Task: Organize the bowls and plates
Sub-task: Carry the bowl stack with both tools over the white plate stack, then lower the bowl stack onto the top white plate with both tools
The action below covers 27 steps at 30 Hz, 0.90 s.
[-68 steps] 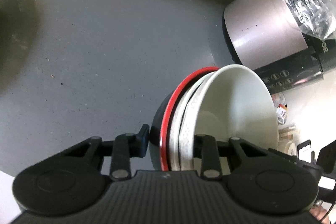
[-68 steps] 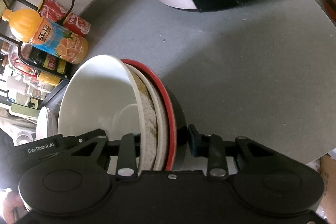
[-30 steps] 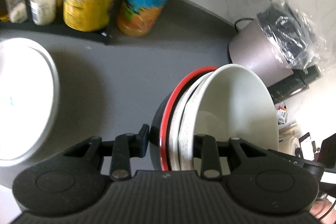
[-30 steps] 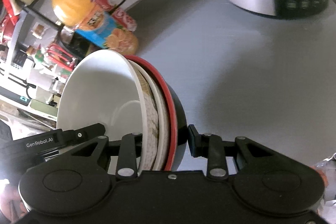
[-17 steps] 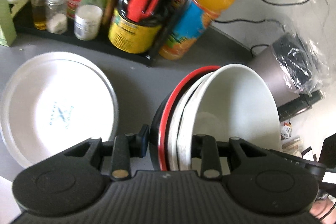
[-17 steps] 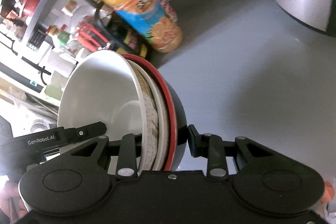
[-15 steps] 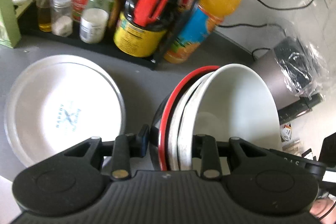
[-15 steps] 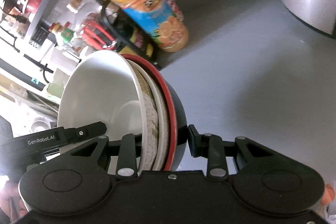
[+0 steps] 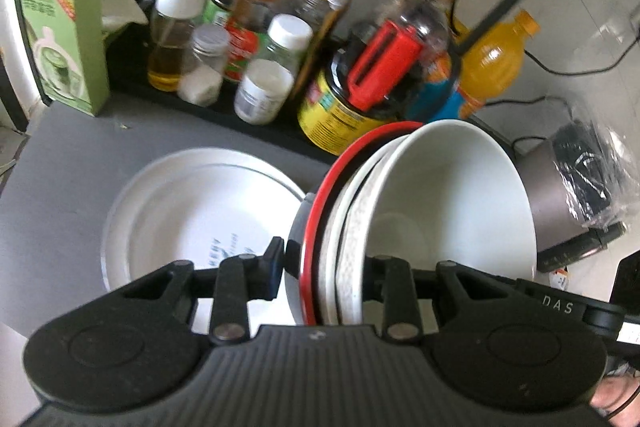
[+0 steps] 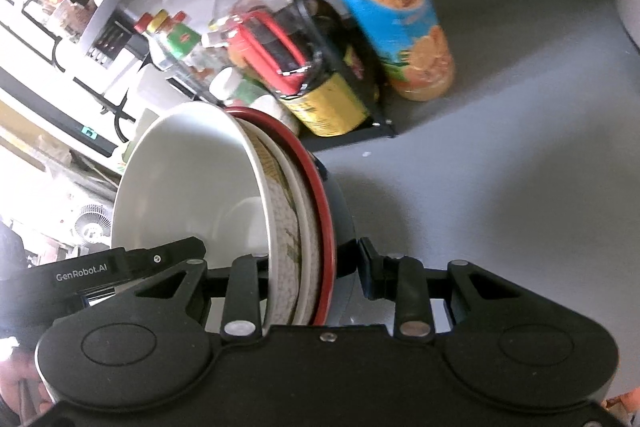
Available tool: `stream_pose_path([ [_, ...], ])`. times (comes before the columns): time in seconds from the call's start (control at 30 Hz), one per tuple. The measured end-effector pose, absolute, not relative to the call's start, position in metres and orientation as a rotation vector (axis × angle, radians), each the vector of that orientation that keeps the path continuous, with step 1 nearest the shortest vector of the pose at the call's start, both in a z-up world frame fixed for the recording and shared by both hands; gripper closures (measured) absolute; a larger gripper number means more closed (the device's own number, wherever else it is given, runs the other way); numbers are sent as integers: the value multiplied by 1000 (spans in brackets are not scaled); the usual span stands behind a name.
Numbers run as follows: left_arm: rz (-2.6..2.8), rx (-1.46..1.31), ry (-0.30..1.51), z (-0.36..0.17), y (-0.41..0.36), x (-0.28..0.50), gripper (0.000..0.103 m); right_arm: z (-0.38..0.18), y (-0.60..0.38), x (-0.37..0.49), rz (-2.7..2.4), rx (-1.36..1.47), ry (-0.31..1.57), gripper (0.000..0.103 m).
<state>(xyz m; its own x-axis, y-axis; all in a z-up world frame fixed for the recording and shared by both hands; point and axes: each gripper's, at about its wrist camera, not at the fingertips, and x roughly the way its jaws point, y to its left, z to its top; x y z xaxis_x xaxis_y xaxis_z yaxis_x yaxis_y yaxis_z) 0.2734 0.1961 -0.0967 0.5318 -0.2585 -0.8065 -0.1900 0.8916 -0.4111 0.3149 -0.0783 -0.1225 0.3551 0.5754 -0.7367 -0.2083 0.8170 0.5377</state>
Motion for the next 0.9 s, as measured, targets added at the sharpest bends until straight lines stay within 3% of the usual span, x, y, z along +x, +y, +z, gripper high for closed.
stream_pose_path([
  [0.9, -49, -493, 1104, -143, 287, 306, 73, -160, 20, 332, 466, 366, 1182, 73],
])
